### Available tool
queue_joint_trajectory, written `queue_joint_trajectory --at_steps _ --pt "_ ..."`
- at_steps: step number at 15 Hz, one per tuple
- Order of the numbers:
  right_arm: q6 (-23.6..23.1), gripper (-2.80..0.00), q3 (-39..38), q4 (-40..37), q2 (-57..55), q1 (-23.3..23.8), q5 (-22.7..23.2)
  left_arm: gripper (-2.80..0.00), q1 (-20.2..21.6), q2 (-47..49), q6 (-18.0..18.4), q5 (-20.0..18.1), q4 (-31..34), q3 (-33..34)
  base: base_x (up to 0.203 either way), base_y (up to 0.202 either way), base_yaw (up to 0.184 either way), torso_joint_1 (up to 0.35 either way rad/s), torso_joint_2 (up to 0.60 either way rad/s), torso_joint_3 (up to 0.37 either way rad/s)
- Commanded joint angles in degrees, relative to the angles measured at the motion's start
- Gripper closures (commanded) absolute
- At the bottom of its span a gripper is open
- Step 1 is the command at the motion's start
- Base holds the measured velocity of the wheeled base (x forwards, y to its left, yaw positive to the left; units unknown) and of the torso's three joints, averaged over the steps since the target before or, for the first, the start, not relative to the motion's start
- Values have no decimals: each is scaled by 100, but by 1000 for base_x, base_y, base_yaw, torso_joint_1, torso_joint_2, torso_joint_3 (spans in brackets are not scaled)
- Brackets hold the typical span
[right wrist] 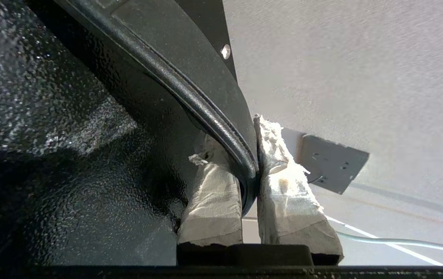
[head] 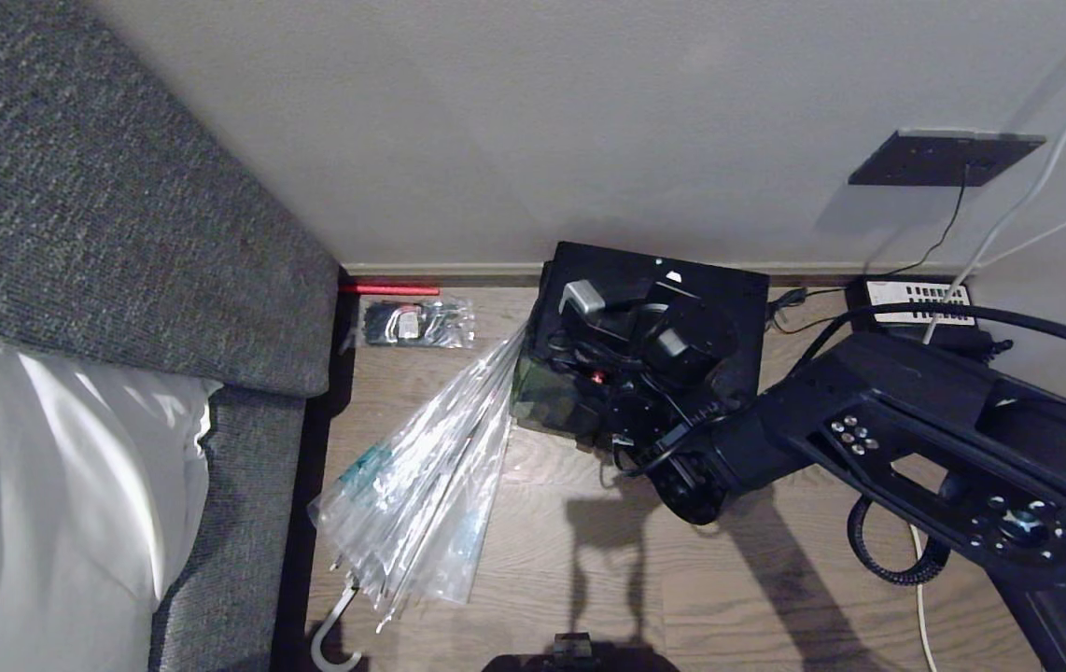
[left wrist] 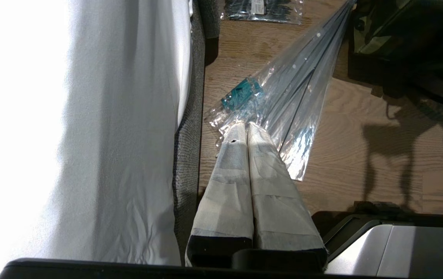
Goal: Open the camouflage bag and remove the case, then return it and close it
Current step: Lift the black box
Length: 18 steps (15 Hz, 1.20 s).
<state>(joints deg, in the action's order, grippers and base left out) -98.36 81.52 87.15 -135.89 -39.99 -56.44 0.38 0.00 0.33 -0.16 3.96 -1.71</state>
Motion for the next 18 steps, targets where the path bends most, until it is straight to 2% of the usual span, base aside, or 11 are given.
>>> queue_joint_trajectory --at_steps 1,3,5,7,9,11,14,16,18 --pt "-69 0 84 51 -43 -1 -34 0 -2 -5 6 4 -13 -5 0 0 0 0 0 0" --pt "-87 0 92 51 -34 -1 -34 0 -2 15 53 -63 68 -332 0 0 0 0 0 0" --pt "-96 0 110 51 -43 -1 -34 0 -2 190 29 -492 664 -1226 0 0 0 0 0 0" --pt "-105 0 119 51 -61 -1 -34 0 1 927 -163 -1038 1127 -2063 0 0 0 0 0 0" --pt "-113 0 154 51 -55 -1 -43 0 3 2088 -789 -1677 1297 -2822 0 0 0 0 0 0" --pt "-131 0 180 51 -52 1 -43 0 5 3025 -1550 -2498 1267 -3385 0 0 0 0 0 0" --pt "-157 0 195 51 -34 8 -43 0 0 3839 -2497 -3211 592 -3326 0 0 0 0 0 0" --pt "-157 0 207 51 -34 8 -43 0 5 4240 -3135 -3640 416 -3227 0 0 0 0 0 0" --pt "-166 0 215 51 -51 8 -52 0 5 4717 -3390 -3758 49 -2879 0 0 0 0 0 0"
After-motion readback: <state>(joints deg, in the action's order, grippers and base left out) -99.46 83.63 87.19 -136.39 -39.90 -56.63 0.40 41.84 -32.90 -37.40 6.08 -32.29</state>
